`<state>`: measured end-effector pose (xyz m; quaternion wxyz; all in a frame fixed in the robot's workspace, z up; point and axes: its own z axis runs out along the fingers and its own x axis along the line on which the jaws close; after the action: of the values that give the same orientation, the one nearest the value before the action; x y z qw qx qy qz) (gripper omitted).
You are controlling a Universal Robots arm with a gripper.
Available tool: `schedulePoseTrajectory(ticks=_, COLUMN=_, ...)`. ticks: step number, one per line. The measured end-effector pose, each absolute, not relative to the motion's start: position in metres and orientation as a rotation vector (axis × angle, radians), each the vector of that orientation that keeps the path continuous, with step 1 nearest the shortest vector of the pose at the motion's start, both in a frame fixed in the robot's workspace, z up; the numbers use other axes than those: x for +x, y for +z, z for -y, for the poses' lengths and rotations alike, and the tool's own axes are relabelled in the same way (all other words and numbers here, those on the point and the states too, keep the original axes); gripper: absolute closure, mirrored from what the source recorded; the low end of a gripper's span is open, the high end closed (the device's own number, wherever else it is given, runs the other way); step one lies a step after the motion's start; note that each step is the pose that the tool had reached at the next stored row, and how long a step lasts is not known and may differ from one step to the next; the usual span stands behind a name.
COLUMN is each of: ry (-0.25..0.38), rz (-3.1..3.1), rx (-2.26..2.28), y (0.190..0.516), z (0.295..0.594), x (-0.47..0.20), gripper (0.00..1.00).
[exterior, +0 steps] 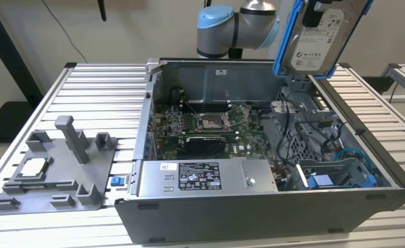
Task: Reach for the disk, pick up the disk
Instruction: 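Pick up the disk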
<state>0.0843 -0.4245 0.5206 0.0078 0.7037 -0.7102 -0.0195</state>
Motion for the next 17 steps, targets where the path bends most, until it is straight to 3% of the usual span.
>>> schedulePoseTrajectory(ticks=17, ry=-0.066, rz=2.219, rx=2.197, y=0.517, z=0.492, x=0.085, gripper=1.00)
